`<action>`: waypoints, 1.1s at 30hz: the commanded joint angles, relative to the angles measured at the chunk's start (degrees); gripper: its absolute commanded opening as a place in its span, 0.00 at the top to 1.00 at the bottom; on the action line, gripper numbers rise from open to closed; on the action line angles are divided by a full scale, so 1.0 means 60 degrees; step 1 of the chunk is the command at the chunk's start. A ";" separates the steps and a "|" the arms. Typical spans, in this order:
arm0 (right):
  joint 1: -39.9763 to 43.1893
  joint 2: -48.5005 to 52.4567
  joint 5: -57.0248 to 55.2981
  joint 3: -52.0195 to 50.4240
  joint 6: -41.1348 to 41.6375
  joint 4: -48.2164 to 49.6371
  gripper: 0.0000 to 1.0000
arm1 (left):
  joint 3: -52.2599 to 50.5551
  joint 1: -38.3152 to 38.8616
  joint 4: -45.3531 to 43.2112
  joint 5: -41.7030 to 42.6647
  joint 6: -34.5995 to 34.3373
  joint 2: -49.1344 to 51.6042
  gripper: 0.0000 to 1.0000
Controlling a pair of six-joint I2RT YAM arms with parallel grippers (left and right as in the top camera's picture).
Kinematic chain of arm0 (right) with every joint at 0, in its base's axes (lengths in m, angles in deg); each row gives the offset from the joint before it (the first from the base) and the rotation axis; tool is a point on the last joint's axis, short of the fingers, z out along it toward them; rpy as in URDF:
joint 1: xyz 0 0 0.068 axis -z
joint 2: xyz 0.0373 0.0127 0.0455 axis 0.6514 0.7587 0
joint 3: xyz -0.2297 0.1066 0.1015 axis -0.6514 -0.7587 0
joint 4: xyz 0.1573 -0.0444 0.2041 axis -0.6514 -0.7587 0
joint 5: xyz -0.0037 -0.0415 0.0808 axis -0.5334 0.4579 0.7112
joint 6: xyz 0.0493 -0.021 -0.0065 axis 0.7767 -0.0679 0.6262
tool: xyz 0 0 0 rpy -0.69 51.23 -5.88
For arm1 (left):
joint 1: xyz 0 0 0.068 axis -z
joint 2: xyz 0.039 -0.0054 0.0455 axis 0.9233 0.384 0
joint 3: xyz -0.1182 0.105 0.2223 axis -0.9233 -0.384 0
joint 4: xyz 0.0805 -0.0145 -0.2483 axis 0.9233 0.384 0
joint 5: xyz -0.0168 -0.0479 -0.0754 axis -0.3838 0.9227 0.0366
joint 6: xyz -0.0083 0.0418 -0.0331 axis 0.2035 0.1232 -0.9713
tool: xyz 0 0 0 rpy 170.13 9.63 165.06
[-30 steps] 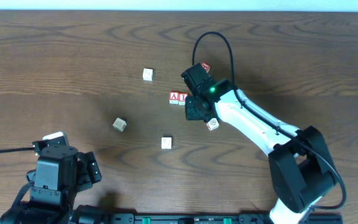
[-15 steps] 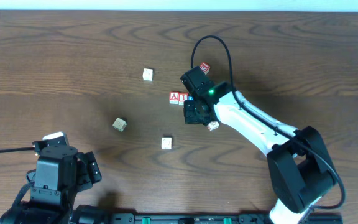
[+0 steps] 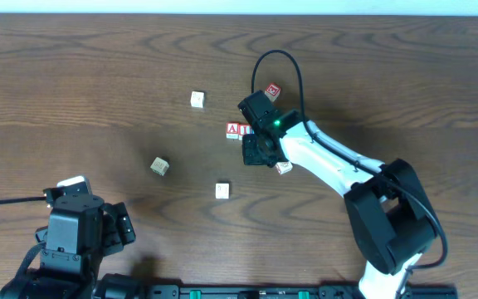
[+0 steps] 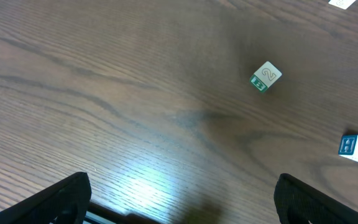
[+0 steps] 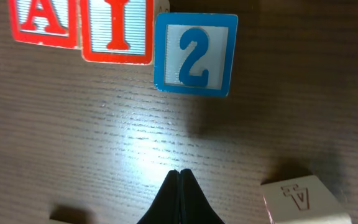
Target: Spell out Ai2
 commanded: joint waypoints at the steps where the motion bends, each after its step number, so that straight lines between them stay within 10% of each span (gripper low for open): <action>1: -0.0015 0.0288 0.0007 -0.0044 0.0178 0.0175 0.99 | 0.0040 -0.0029 -0.0007 -0.0004 -0.0040 -0.0025 0.05; 33: 0.0372 0.0492 -0.0969 -0.0044 0.0142 0.1177 0.99 | 0.0040 -0.0029 -0.0007 -0.0004 -0.0040 -0.0025 0.05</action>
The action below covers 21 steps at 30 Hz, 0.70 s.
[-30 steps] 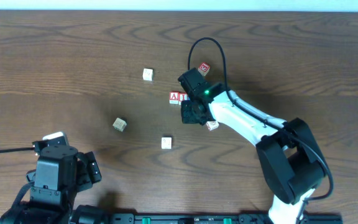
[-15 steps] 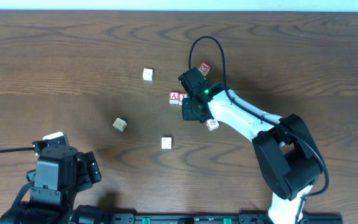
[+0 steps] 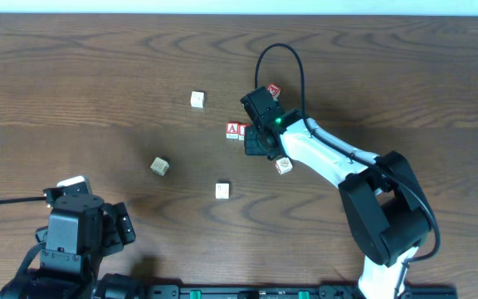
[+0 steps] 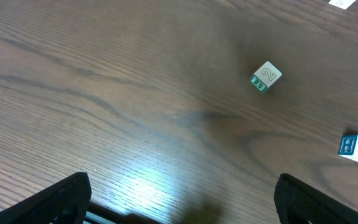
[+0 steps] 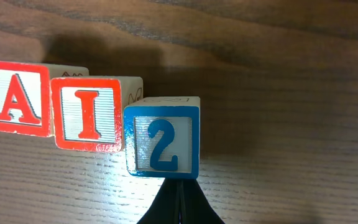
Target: Spell out Ai2
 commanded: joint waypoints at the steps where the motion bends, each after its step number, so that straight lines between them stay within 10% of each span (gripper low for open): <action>1: 0.0095 0.0091 -0.0200 -0.0044 0.0117 0.0018 0.99 | 0.0040 -0.0029 -0.0011 -0.0007 -0.0040 -0.0025 0.05; 21: 0.0091 0.0091 0.0364 -0.0044 0.0073 0.0255 0.98 | 0.0040 -0.0029 -0.0011 -0.0007 -0.0040 -0.0025 0.05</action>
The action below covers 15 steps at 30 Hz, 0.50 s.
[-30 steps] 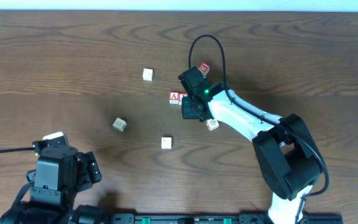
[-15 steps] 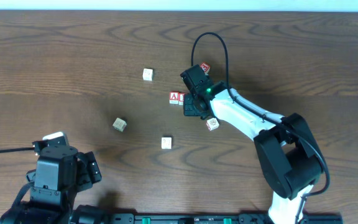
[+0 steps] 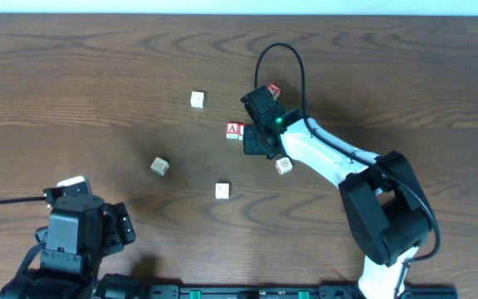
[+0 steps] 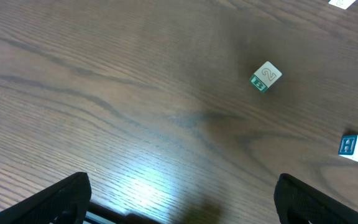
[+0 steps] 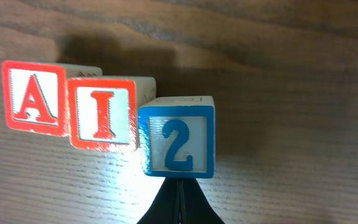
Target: Spell out Ai2
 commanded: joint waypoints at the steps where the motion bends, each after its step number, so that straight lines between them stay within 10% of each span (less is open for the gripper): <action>1: 0.0058 0.0091 0.0033 -0.0044 0.0069 0.0102 0.99 | 0.0040 -0.0029 -0.0011 -0.0004 -0.0036 -0.0025 0.05; 15: 0.0058 0.0095 0.0040 -0.0044 0.0073 0.0277 0.99 | 0.0040 -0.0029 -0.0011 -0.0004 -0.0040 -0.0025 0.05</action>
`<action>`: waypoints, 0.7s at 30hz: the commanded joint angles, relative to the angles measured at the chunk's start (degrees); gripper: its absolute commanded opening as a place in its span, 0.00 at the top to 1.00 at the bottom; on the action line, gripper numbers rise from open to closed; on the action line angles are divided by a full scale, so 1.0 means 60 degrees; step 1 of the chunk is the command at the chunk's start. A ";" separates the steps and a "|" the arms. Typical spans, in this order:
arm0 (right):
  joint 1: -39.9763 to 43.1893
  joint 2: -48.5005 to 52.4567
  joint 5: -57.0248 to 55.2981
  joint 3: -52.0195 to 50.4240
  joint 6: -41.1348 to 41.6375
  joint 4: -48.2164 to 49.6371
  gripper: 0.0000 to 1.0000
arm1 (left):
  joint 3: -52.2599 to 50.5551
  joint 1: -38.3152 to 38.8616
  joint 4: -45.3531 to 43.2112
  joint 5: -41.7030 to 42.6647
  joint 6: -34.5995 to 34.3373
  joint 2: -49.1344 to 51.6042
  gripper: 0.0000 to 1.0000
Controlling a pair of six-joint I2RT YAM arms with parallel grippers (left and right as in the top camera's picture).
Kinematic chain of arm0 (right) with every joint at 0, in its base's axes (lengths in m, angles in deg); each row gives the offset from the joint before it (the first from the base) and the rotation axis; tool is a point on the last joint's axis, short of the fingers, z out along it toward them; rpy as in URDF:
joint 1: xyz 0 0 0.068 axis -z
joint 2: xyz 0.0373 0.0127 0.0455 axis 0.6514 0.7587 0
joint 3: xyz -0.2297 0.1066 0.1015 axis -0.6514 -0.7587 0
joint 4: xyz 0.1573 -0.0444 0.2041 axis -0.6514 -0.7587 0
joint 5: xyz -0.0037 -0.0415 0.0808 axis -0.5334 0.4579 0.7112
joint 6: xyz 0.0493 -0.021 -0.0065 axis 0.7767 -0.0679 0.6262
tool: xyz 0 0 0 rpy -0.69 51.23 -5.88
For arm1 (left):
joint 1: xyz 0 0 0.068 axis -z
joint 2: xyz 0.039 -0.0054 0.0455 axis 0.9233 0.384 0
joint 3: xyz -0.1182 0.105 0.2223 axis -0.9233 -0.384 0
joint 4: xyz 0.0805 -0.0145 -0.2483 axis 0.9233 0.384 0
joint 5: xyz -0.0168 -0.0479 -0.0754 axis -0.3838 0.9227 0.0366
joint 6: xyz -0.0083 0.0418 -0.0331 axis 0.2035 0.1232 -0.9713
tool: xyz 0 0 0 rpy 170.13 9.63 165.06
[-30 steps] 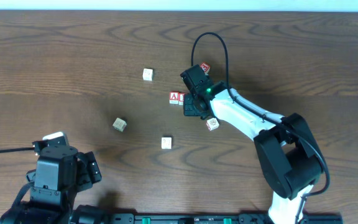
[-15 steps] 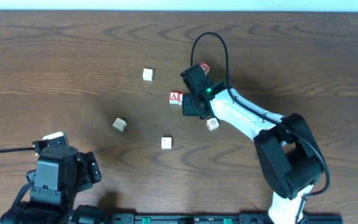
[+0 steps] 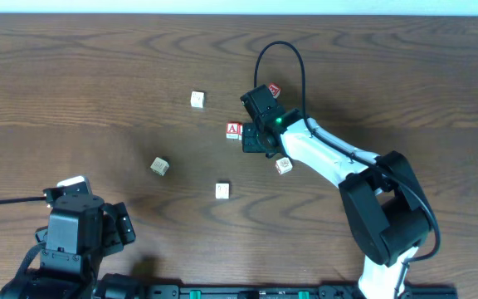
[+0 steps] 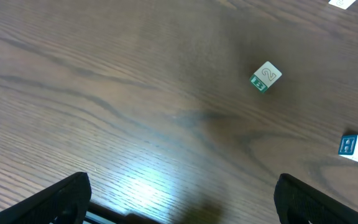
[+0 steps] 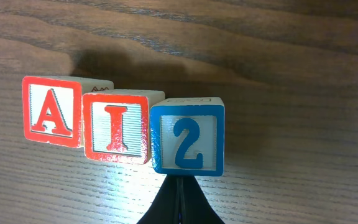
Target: Spell out Ai2
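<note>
Three lettered blocks stand in a row in the right wrist view: a red A (image 5: 52,119), a red I (image 5: 117,126) and a blue 2 (image 5: 187,137). The 2 touches the I and sits slightly nearer the camera than the other two. My right gripper (image 5: 179,182) is shut, its tips against the near side of the 2. From overhead the A (image 3: 233,129) shows, while the right gripper (image 3: 256,143) covers the I and the 2. My left gripper (image 4: 182,208) is open over bare table at the near left, holding nothing.
Loose blocks lie around the row: one at the back (image 3: 197,100), one to the left (image 3: 159,166), one in front (image 3: 222,190), one by the right arm (image 3: 283,165), and a red one behind it (image 3: 272,90). The right arm's cable loops above the row.
The blue 2 has shifted away from the camera and now stands closer in line with the I and straighter. The right gripper remains shut against it. The left arm has not moved.
At first the shut right gripper stood back from the 2, which sat right of the I. Then its tips were against the 2's near side, the block offset toward the camera. The offset has shrunk since. The left arm stayed still throughout.
</note>
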 commanded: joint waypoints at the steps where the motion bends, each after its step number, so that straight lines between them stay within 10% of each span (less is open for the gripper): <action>1: 0.0058 0.0095 0.0044 -0.0044 0.0073 0.0022 0.99 | 0.0040 -0.0029 -0.0011 -0.0007 -0.0040 -0.0025 0.05; 21: -0.0295 -0.1701 -0.0404 -0.0026 0.0164 -0.0350 0.99 | 0.0040 -0.0029 -0.0011 -0.0007 -0.0040 -0.0025 0.05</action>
